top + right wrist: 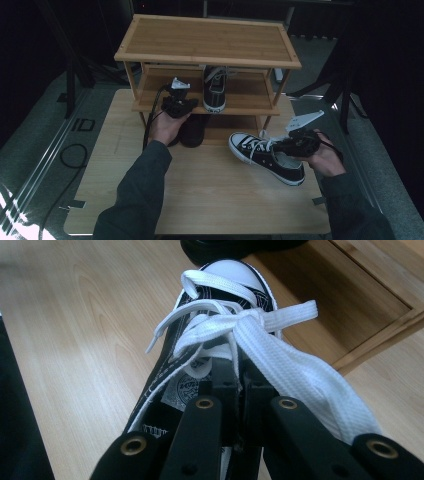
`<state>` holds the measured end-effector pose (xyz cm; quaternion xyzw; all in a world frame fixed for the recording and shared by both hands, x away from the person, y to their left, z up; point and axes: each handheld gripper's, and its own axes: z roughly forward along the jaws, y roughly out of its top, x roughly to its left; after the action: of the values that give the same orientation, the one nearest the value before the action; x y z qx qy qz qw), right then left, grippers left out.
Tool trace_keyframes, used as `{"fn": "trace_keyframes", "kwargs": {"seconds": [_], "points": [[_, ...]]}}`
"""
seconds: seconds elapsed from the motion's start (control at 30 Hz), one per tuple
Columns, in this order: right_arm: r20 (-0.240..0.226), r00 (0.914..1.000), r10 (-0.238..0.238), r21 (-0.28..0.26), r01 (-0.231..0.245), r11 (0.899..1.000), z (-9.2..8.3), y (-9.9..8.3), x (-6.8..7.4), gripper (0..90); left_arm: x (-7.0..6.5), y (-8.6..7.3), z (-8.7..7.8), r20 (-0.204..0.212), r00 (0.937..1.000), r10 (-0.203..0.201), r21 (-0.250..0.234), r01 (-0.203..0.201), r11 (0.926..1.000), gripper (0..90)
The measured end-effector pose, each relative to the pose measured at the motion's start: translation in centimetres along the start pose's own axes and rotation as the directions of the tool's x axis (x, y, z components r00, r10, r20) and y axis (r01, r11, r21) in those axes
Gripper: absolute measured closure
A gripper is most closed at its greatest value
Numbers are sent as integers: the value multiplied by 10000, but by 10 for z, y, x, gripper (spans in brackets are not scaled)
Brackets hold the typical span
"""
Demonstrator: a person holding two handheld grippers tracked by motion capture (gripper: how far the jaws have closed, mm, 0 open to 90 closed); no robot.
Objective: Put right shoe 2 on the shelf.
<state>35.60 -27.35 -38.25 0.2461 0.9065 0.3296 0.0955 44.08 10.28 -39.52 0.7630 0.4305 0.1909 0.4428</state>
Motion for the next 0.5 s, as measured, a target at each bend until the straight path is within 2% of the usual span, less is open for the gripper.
{"fn": "trace_keyframes", "kwargs": {"seconds": [0.5], "points": [[-154, 9995, -262, -304, 257, 9992, -11, 14, 2, 881, 0, 0, 0, -6, 10000, -2, -3, 2, 10000, 900]]}}
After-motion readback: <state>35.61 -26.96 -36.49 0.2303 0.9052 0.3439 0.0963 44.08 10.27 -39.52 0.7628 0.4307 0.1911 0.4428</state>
